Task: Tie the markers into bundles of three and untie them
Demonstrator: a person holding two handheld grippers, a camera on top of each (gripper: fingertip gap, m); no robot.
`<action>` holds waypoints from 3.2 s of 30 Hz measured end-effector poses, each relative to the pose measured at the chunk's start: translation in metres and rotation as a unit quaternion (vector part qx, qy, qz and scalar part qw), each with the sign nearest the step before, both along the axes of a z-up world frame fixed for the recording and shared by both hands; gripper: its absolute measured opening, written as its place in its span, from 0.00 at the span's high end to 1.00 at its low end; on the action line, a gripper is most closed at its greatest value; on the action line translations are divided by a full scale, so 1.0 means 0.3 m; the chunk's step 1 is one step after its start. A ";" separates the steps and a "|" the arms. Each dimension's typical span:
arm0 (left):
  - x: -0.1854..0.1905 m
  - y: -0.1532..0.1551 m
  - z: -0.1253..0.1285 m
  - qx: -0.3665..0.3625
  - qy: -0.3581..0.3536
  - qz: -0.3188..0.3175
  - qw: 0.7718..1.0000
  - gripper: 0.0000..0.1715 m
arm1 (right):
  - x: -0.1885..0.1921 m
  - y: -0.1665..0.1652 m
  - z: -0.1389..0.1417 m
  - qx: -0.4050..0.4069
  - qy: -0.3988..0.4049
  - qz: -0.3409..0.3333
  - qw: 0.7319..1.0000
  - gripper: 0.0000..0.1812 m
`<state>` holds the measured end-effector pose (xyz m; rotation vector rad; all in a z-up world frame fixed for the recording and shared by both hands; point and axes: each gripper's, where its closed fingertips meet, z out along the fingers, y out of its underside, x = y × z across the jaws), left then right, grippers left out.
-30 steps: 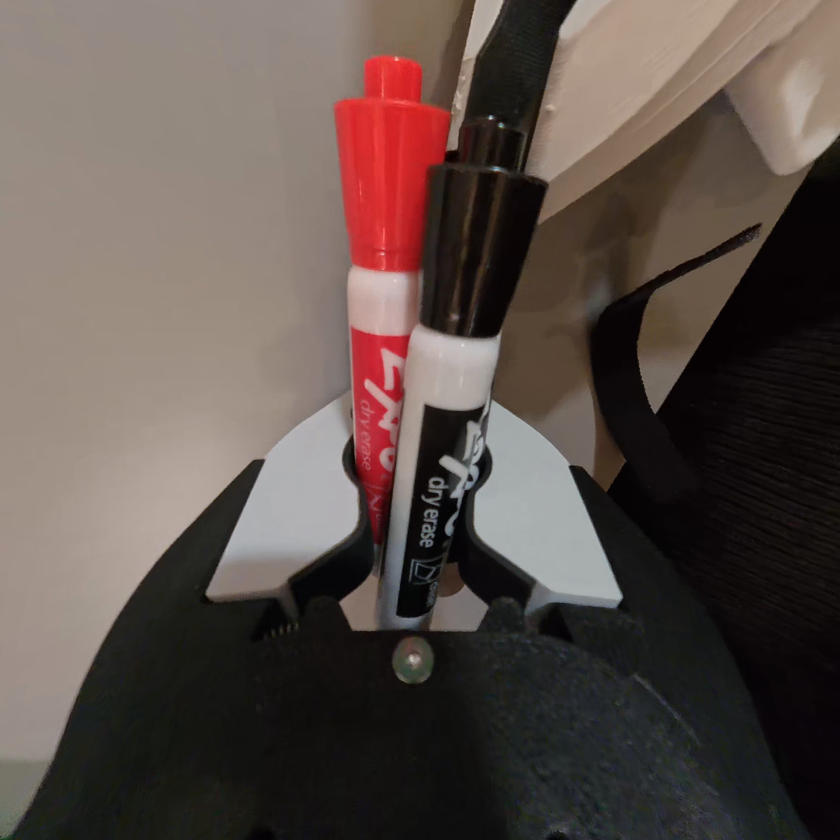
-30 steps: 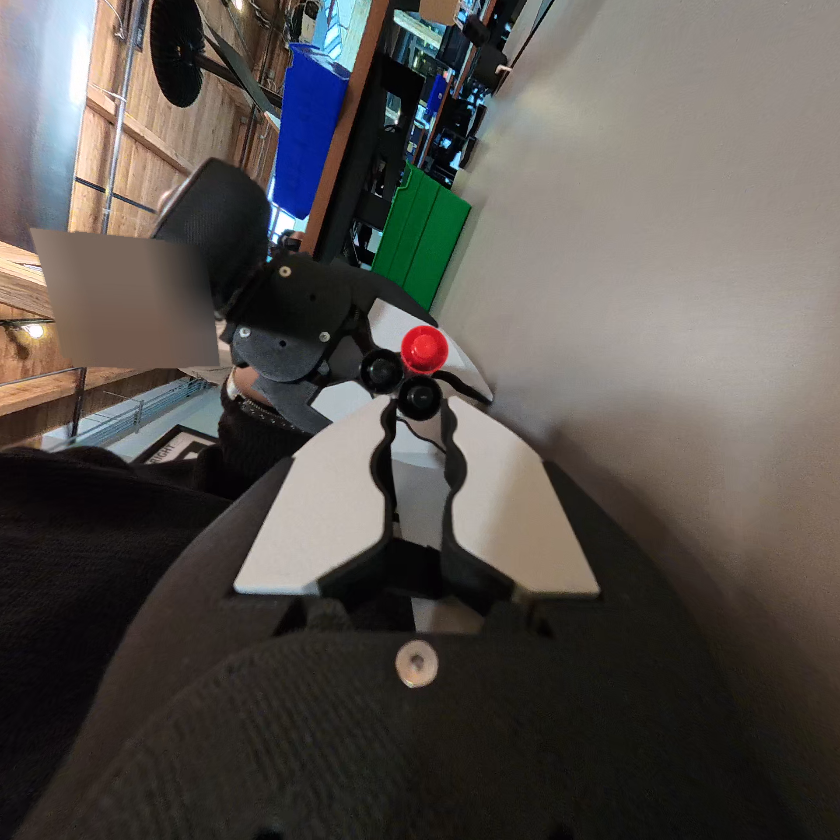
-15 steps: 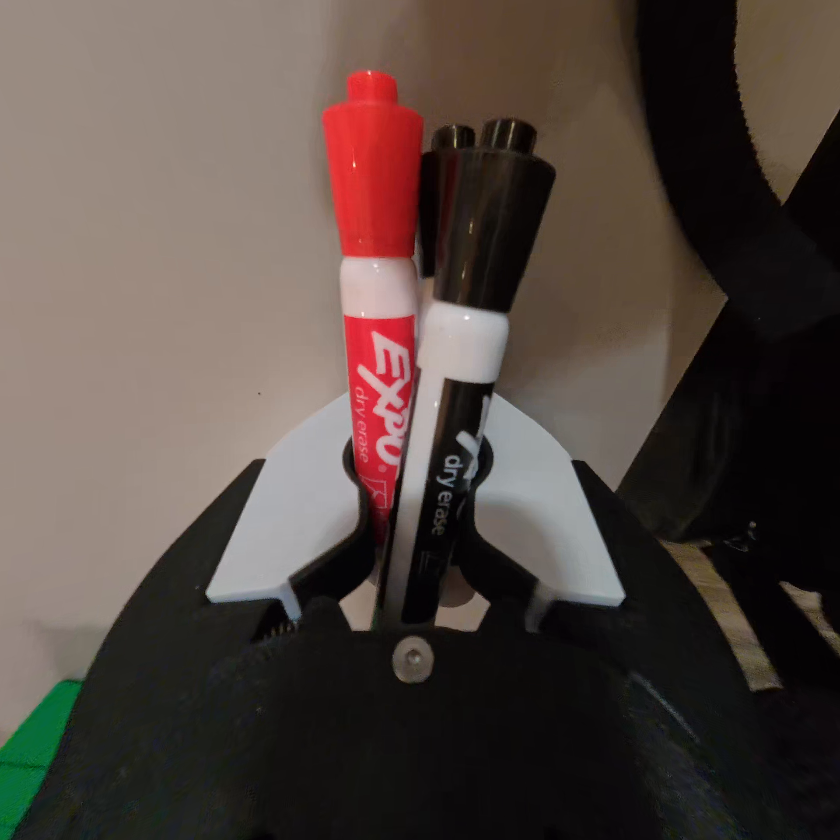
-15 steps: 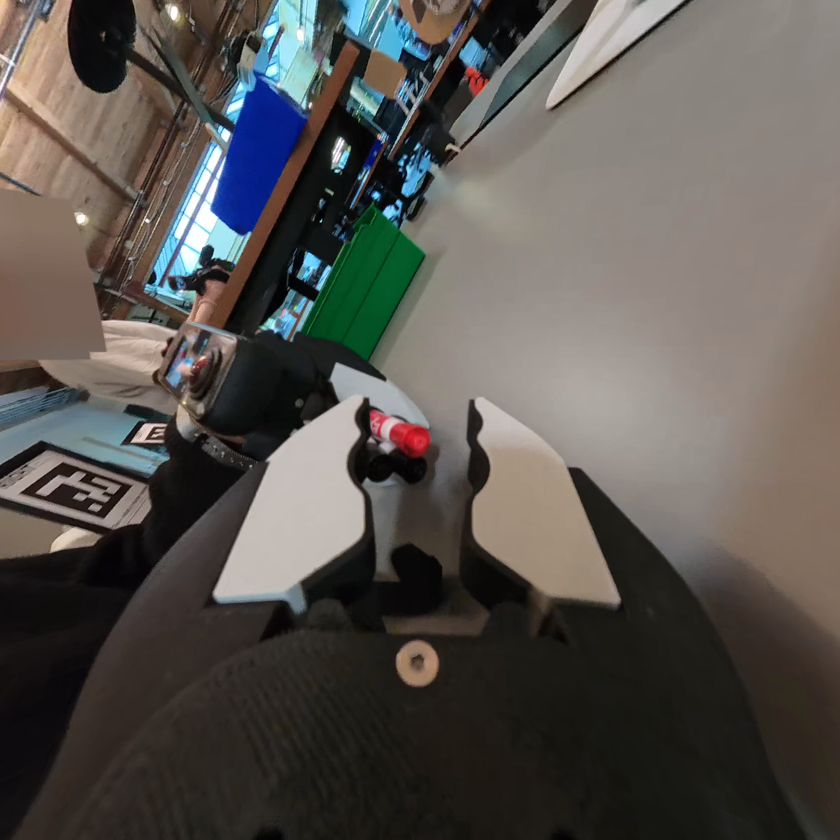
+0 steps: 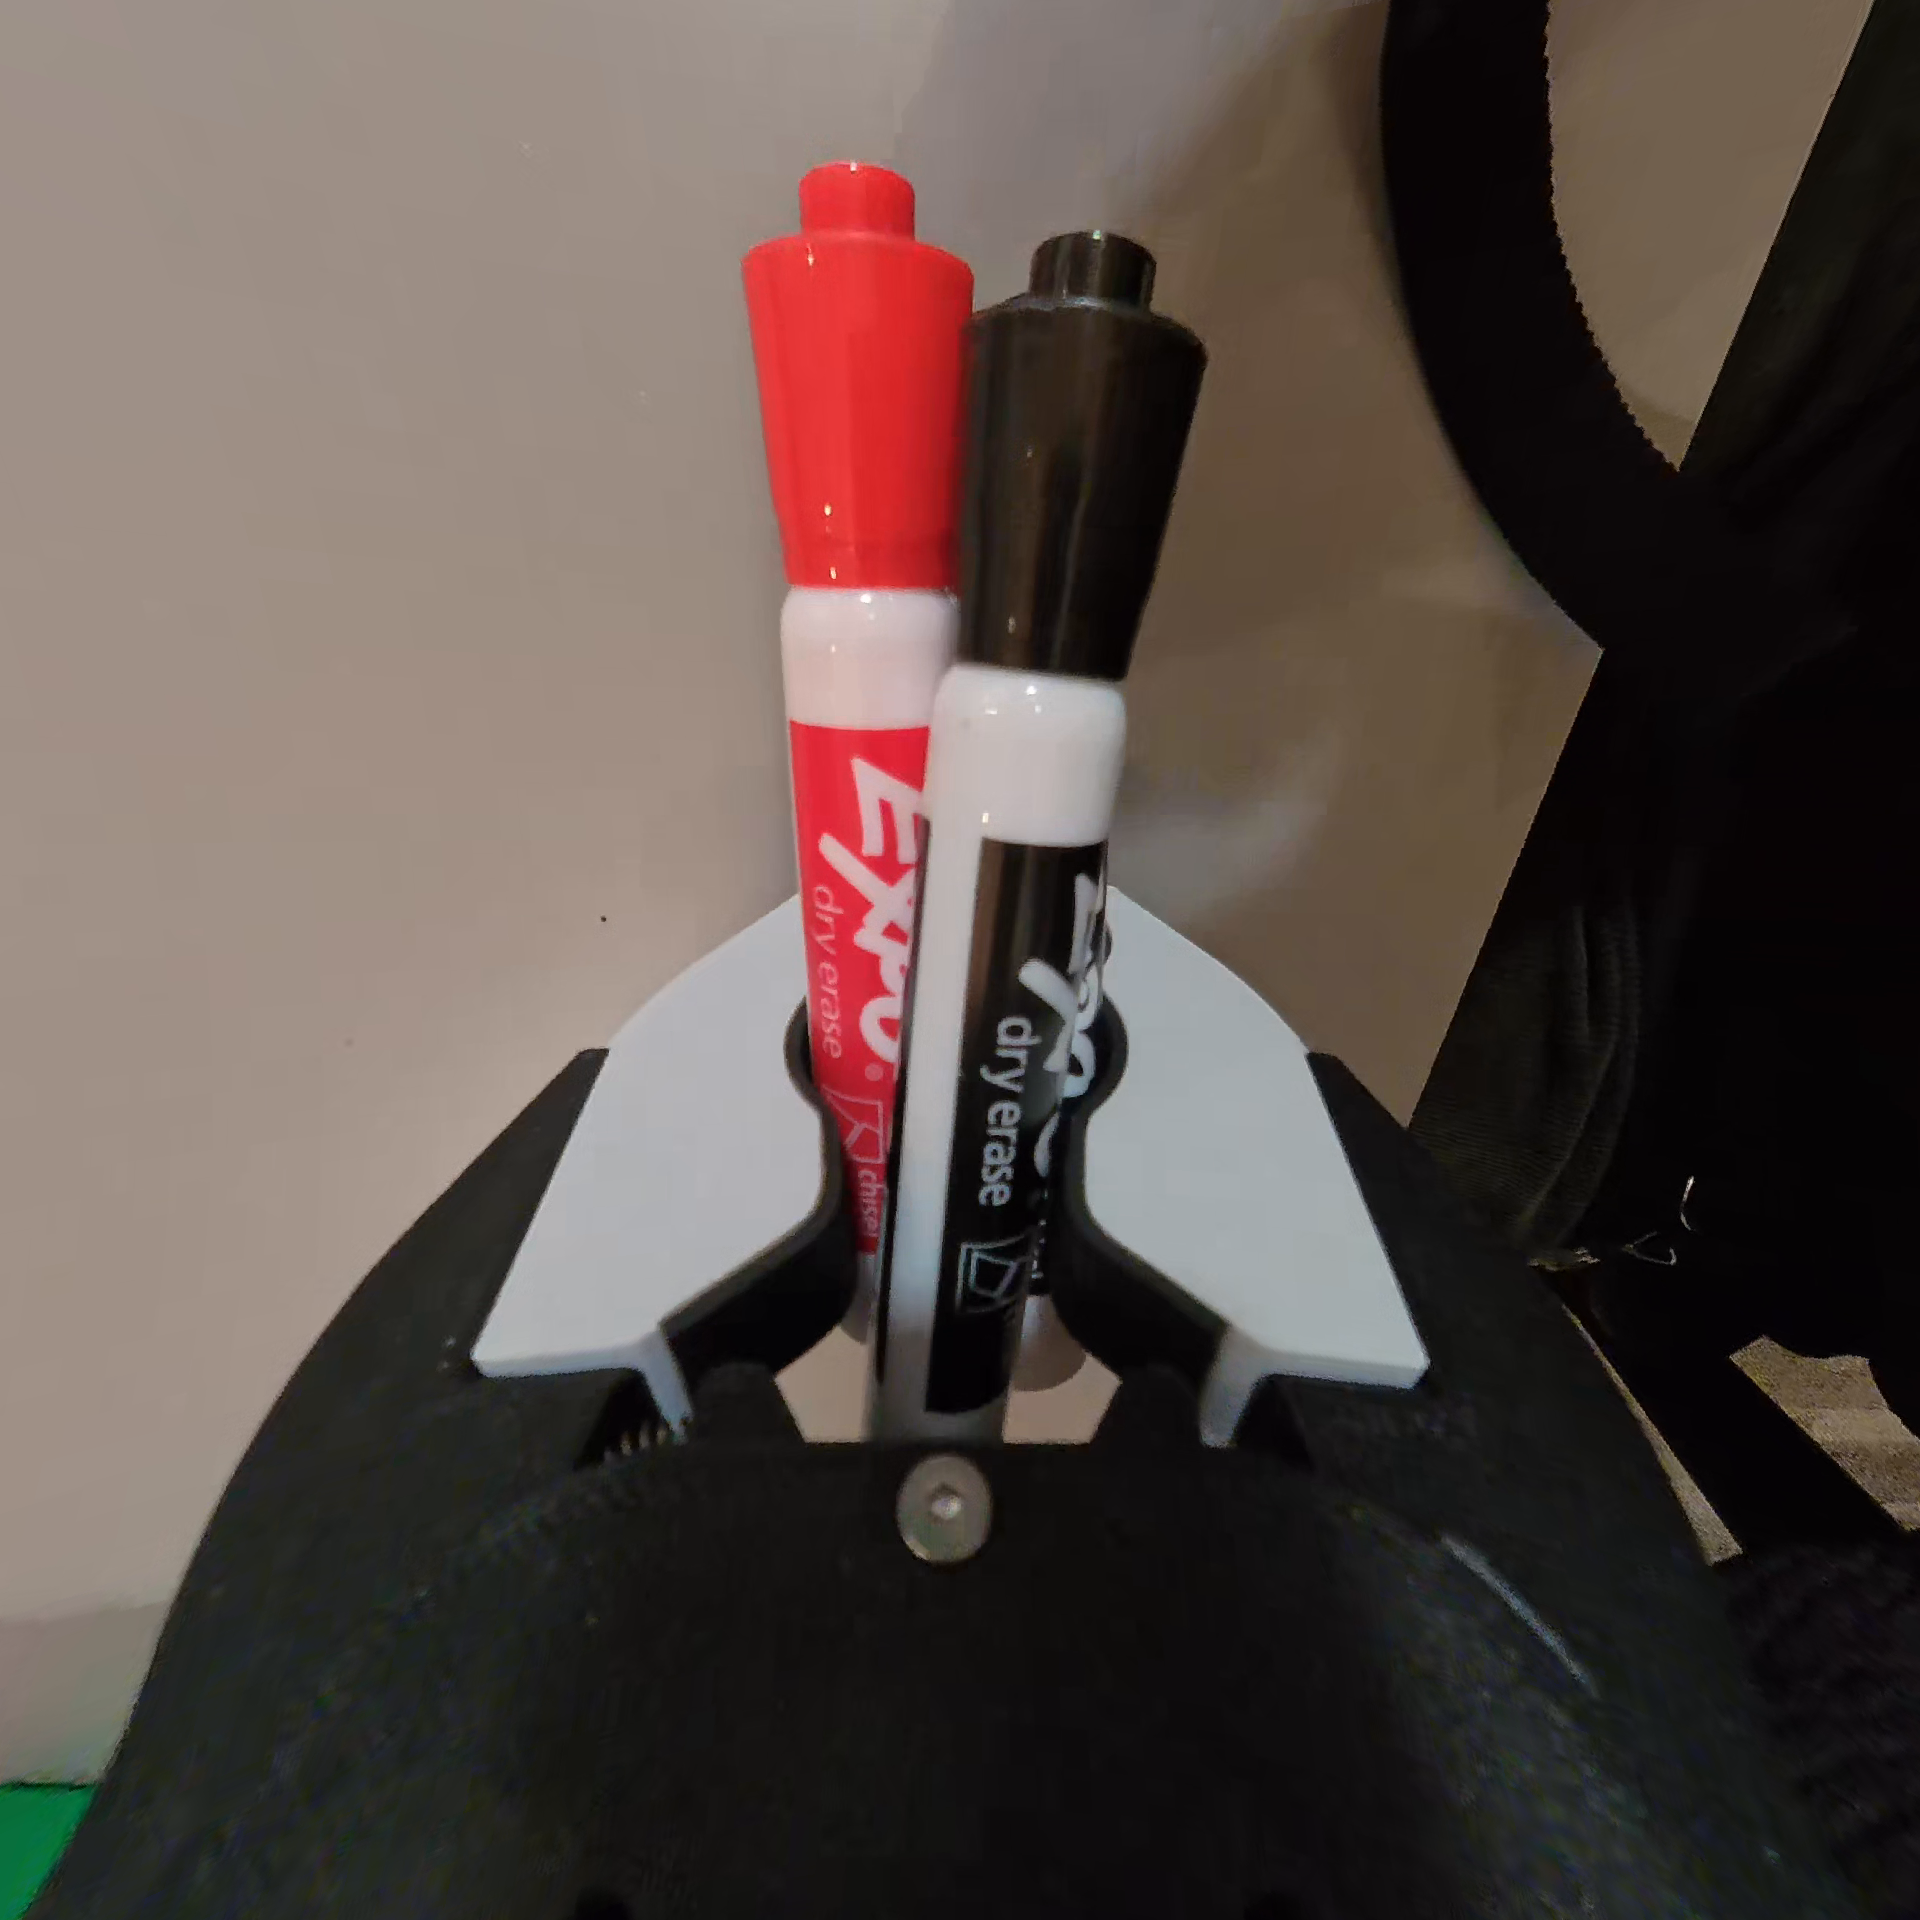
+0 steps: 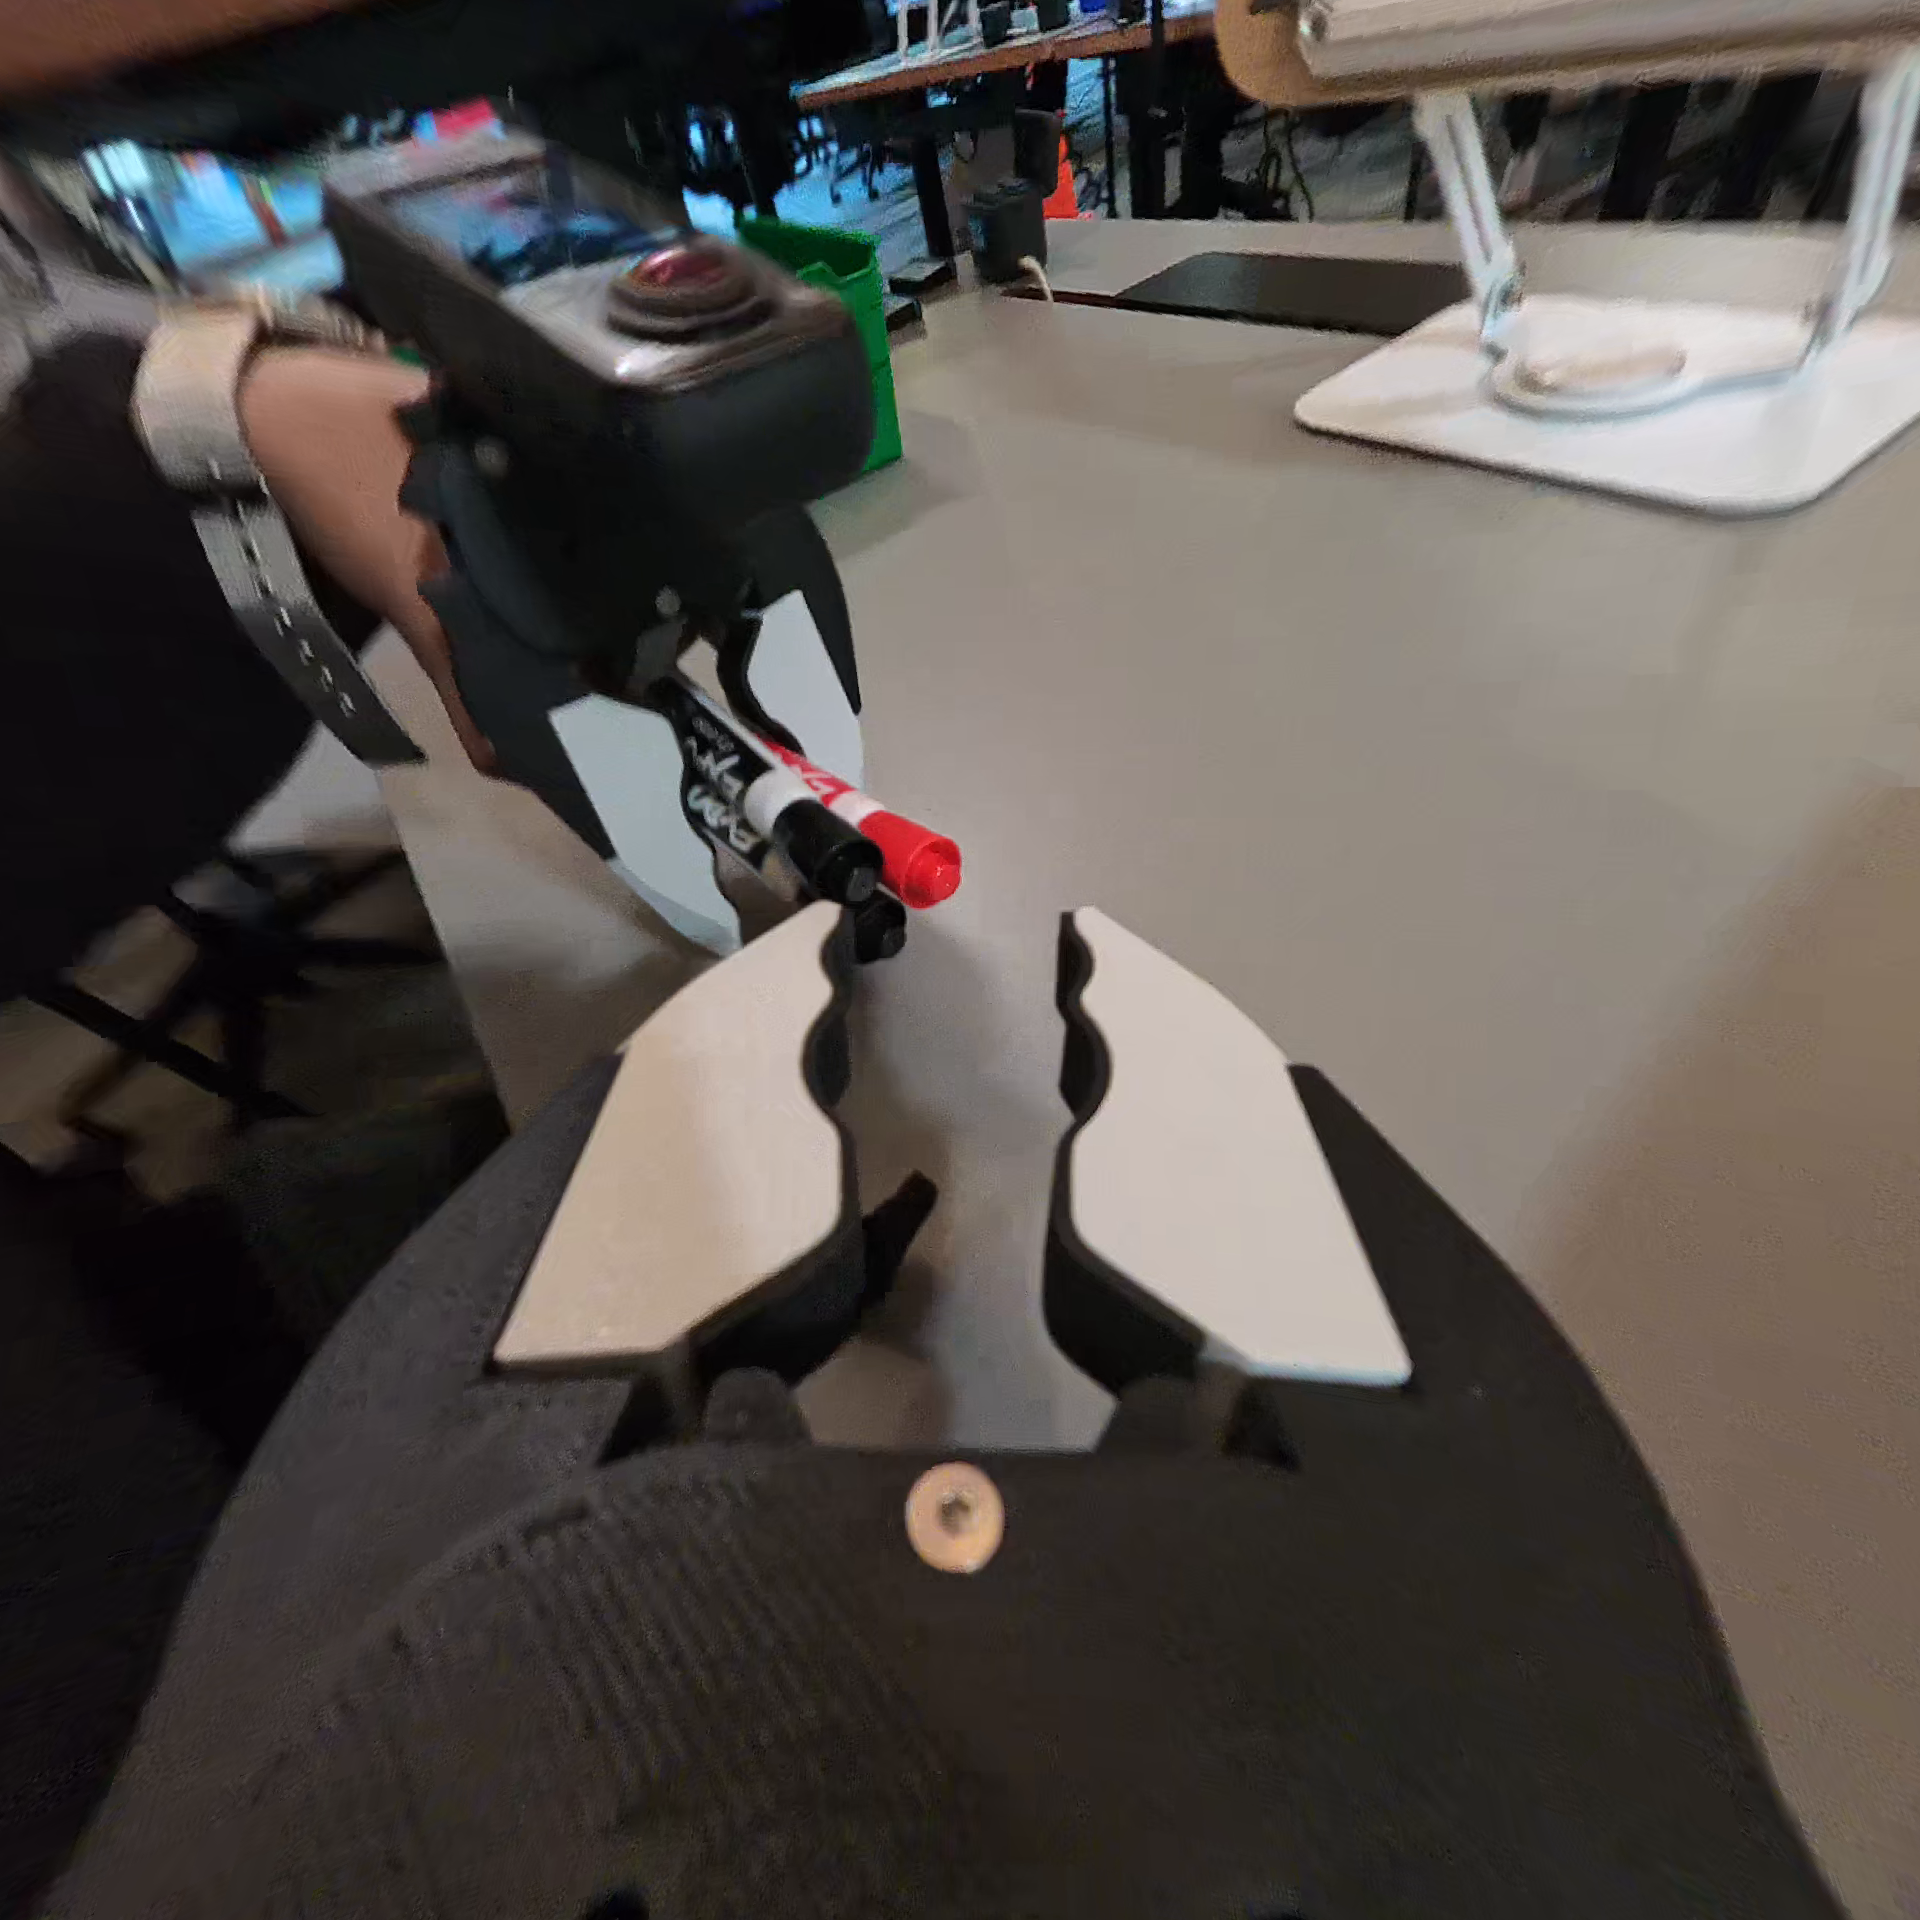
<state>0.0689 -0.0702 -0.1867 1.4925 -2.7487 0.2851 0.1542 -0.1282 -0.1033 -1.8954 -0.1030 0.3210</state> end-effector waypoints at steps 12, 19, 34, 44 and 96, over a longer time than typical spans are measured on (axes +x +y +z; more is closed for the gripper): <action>-0.001 -0.001 0.002 -0.023 -0.012 -0.002 1.000 0.74 | -0.144 0.047 0.009 0.100 -0.265 0.121 0.951 0.82; -0.003 -0.001 0.002 -0.023 -0.015 -0.011 1.000 0.74 | -0.159 0.089 -0.046 0.075 -0.281 0.202 0.935 0.81; -0.007 0.000 0.000 -0.016 -0.021 -0.028 0.999 0.74 | -0.112 0.081 -0.022 0.075 -0.248 0.229 0.938 0.89; -0.006 0.000 0.001 -0.024 -0.025 -0.024 0.999 0.74 | -0.109 0.089 -0.035 0.067 -0.279 0.219 0.932 0.81; -0.016 -0.035 0.004 -0.048 -0.030 -0.044 0.997 0.74 | -0.042 0.103 -0.004 -0.095 0.374 0.149 0.911 0.98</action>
